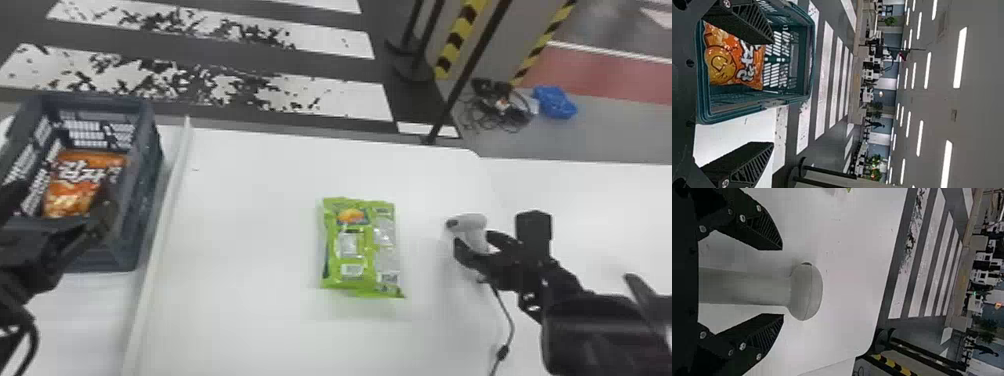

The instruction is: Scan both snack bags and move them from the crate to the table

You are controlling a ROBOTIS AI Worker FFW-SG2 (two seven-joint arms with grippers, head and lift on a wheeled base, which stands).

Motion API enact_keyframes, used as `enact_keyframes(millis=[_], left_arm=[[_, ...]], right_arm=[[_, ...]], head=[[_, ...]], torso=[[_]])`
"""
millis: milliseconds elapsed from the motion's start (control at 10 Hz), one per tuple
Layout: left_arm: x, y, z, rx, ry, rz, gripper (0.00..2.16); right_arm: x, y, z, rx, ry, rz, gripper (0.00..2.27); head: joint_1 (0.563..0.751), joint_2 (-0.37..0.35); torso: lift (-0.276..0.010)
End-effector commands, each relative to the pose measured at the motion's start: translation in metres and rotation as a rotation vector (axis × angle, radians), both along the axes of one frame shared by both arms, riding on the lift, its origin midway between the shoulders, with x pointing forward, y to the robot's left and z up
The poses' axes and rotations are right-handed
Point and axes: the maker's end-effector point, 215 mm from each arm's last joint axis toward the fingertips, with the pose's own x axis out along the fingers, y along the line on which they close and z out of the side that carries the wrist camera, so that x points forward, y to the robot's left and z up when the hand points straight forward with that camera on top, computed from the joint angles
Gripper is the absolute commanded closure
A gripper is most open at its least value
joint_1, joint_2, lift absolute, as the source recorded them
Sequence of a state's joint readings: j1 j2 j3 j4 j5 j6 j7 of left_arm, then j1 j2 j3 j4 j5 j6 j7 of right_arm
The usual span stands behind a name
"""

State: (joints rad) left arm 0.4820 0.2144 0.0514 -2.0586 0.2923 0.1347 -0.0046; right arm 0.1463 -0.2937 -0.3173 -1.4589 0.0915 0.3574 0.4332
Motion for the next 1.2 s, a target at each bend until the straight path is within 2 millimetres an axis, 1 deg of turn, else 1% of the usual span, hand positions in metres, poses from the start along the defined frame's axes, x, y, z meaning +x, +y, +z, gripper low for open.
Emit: enact_keyframes(millis=[0,200,300,400,500,600,800,900,1000,1100], left_arm=[[0.001,0.0,0.0,-0.001,0.001,-0.002,0.08],[0.001,-0.001,0.001,-0.002,-0.002,-0.004,0.08],[0.001,-0.001,0.001,-0.002,-0.002,-0.004,0.08],[0.001,-0.003,0.003,-0.003,-0.004,-0.006,0.08],[0.001,-0.003,0.003,-0.003,-0.004,-0.006,0.08],[0.001,-0.003,0.003,-0.003,-0.004,-0.006,0.08],[0.001,-0.002,0.0,-0.004,0.002,-0.005,0.08],[0.001,-0.003,0.0,-0.005,0.002,-0.004,0.08],[0.0,-0.002,-0.002,-0.007,0.006,-0.001,0.08],[-0.002,-0.001,-0.004,-0.01,0.01,0.003,0.08]], right_arm=[[-0.003,-0.007,-0.005,-0.015,0.012,-0.029,2.22],[-0.002,-0.008,-0.001,-0.012,0.002,-0.034,2.25],[-0.003,-0.008,0.003,-0.008,-0.006,-0.033,2.25],[-0.009,-0.007,0.013,-0.006,-0.02,-0.033,2.25],[-0.023,-0.001,0.021,0.008,-0.009,-0.04,2.25],[-0.035,0.009,0.033,0.018,-0.014,-0.042,2.25],[-0.067,0.044,0.063,0.072,-0.01,-0.018,2.25],[-0.08,0.059,0.071,0.085,0.004,-0.007,2.25],[-0.092,0.079,0.076,0.118,0.034,0.007,2.25],[-0.101,0.099,0.077,0.14,0.055,0.025,2.25]], head=[[0.695,-0.231],[0.695,-0.243],[0.695,-0.243],[0.695,-0.242],[0.695,-0.245],[0.695,-0.245],[0.695,-0.229],[0.695,-0.212],[0.695,-0.2],[0.695,-0.18]], torso=[[-0.088],[-0.088],[-0.088],[-0.088],[-0.088],[-0.088],[-0.088],[-0.088],[-0.088],[-0.088]])
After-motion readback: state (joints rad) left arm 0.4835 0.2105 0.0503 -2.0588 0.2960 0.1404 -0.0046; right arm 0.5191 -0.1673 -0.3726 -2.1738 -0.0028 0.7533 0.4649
